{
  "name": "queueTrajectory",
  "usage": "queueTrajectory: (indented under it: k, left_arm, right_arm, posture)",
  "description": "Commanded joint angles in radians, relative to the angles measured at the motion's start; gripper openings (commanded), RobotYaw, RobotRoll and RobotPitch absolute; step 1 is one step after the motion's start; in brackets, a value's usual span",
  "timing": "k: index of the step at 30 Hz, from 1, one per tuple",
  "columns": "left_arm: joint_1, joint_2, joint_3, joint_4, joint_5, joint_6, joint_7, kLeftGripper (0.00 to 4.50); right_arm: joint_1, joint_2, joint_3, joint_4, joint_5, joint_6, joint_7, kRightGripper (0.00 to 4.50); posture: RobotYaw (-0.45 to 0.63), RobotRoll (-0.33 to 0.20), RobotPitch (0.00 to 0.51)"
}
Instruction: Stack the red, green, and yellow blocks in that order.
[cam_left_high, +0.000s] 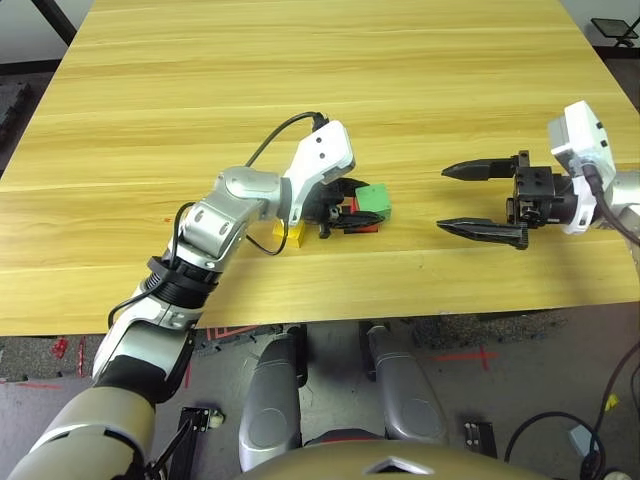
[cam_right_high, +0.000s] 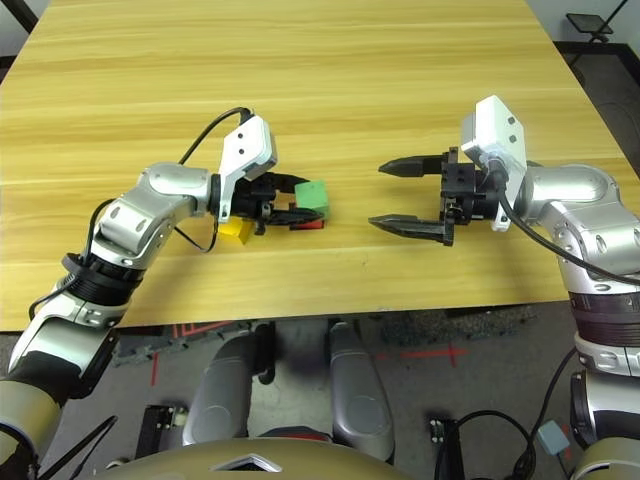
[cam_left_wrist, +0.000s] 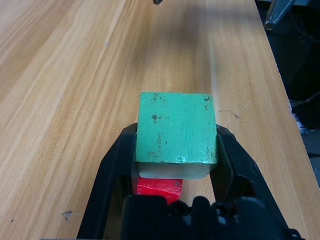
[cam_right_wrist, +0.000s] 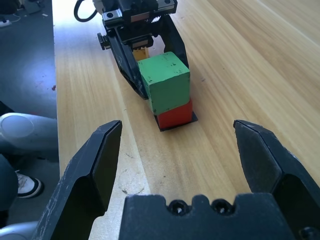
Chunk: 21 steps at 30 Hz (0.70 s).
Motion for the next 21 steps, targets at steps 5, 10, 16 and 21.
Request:
queueTrajectory:
  k: [5,10,16,21]
  left_arm:
    - [0.008,-0.008,-0.011,0.023,0.035,-0.039,-0.008,3.82]
    - [0.001,-0.011,-0.003,0.040,0.053,-0.045,-0.003,4.46]
    - [-0.005,-0.001,0.008,0.035,0.049,-0.026,-0.010,4.46]
    - [0.009,0.032,0.024,-0.036,0.006,0.035,-0.044,4.46]
  right_arm:
    - [0.021,-0.011,-0.014,-0.036,0.017,0.011,-0.002,4.50]
    - [0.017,-0.007,-0.012,-0.033,0.016,0.009,-0.002,4.50]
    - [0.015,-0.001,-0.005,-0.025,0.012,0.004,0.002,4.50]
    - [0.000,0.004,0.004,-0.008,0.006,-0.002,0.007,4.50]
  posture:
    - [0.21,0.026,0.267]
    - [0.21,0.029,0.265]
    - [0.22,0.031,0.264]
    - [0.23,0.034,0.262]
